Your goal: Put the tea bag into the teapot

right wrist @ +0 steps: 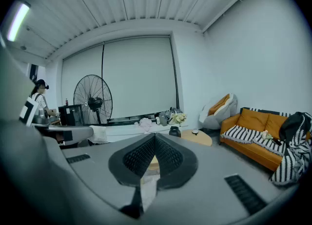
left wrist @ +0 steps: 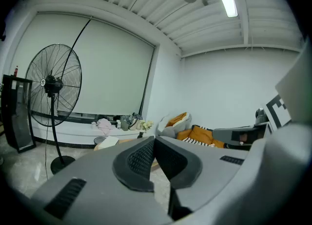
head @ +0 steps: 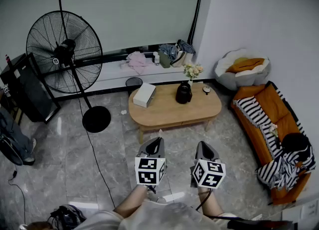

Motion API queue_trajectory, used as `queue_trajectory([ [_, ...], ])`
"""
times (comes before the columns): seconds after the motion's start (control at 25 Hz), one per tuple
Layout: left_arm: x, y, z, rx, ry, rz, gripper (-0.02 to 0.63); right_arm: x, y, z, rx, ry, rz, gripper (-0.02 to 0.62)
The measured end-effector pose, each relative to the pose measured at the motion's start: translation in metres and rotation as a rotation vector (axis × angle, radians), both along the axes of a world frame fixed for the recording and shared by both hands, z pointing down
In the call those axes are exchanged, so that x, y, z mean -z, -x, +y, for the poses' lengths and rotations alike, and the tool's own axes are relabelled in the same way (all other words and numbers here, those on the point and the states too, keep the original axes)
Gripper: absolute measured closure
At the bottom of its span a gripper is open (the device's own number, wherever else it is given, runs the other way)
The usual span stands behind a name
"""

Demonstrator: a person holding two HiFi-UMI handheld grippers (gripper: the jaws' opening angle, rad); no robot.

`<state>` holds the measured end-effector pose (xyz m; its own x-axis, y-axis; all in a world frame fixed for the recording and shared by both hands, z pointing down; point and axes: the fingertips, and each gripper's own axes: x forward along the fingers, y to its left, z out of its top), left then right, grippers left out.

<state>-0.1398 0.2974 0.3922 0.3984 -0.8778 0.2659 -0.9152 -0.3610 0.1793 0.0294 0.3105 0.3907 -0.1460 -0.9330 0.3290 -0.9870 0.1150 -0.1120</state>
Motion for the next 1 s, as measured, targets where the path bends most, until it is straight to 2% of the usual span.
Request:
queue_trajectory([
  [0.4,0.002,-0.003,-0.004,0.001,-0.01,-0.01,0.589,0.001,-0.003,-0.004,0.003,-0.002,-0.046,0.561],
  [0.84,-0.008,-0.027,-0.015,-0.022,0.001,-0.085,0.589,-0.011,-0.04,-0.011,-0.011,0.02,-0.093,0.561],
  [1.0,-0.016,-0.038,-0.019,-0.016,0.023,-0.073,0.589,-0.019,-0.055,-0.015,-0.005,0.028,-0.09,0.561],
])
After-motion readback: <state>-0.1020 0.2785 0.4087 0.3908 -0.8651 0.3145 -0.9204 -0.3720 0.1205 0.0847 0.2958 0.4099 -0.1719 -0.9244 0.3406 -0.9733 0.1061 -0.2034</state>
